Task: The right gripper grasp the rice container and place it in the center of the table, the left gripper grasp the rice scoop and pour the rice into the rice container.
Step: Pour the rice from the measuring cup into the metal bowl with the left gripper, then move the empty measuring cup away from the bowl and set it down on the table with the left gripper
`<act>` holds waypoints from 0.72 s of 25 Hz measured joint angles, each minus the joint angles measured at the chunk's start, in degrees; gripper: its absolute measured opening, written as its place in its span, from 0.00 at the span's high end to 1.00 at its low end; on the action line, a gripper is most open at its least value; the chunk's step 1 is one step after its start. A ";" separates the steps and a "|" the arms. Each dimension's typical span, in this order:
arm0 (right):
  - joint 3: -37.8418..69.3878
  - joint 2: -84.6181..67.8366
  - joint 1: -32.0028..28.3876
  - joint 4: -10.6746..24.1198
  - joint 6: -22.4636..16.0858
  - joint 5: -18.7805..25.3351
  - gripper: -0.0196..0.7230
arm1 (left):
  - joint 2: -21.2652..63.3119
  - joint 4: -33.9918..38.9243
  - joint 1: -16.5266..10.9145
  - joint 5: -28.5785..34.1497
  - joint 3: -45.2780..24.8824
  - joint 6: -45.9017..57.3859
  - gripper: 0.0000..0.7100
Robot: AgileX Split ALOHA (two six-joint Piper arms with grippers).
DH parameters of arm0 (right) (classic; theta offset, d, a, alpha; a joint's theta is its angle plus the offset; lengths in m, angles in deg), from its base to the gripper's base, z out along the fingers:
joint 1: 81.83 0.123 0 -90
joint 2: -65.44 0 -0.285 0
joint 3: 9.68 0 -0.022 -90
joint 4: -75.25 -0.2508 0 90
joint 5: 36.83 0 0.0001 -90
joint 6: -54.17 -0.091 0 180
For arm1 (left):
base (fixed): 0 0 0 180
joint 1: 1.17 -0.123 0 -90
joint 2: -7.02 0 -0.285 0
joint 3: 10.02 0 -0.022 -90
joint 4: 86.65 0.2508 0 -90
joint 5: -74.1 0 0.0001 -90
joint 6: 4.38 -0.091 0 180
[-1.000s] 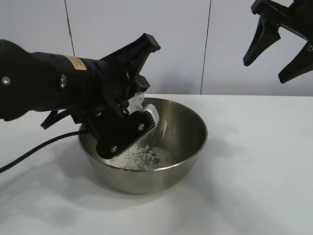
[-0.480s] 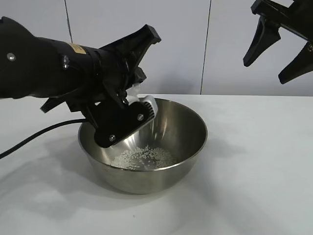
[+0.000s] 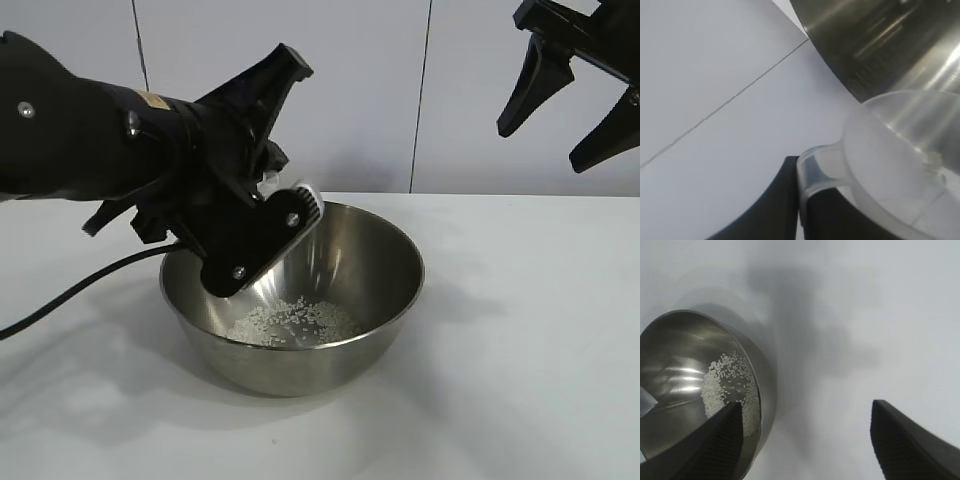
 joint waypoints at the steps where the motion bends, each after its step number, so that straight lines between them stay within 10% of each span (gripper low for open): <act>1: 0.00 0.00 0.00 0.00 0.00 0.00 0.31 | 0.00 -0.79 0.00 -0.37 0.07 2.57 1.00; 18: 0.00 0.00 0.00 0.00 0.00 0.00 0.31 | 0.00 -10.16 0.00 -3.12 0.15 51.67 1.00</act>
